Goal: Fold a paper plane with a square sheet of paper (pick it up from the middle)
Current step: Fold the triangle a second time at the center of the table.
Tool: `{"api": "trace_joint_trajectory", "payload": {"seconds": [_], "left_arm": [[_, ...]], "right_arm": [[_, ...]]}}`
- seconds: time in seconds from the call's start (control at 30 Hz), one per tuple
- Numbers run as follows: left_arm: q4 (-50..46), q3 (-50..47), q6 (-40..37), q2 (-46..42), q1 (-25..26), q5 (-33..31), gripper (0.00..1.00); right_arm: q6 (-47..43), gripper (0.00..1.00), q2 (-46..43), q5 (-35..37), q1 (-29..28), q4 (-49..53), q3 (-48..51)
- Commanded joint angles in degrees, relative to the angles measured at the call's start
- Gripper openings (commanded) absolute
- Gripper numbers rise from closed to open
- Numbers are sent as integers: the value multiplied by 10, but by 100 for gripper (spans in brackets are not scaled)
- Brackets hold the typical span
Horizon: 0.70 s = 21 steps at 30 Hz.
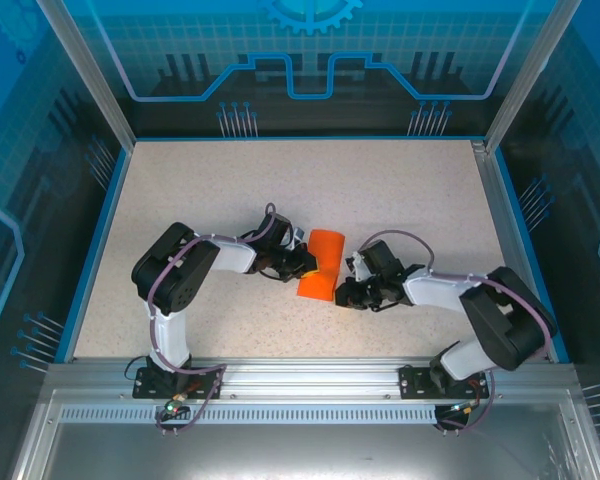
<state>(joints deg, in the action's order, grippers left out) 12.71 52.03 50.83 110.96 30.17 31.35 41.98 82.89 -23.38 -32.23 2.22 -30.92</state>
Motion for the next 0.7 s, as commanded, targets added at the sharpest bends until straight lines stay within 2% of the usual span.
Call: {"api": "trace_joint_trajectory", "payload": {"seconds": [0.0,0.33,0.67], "left_arm": [[-44,0,-9,20,1,-23,0],[-45,3,-10,18,1,-20,0],[-13,-13,-5,-8,1,-18,2]], "right_arm": [[22,13,-40,8,-4,-8,-18],[31,14,75,-5,-27,-20,-105],[7,14,135,33,-14,27,-99]]}}
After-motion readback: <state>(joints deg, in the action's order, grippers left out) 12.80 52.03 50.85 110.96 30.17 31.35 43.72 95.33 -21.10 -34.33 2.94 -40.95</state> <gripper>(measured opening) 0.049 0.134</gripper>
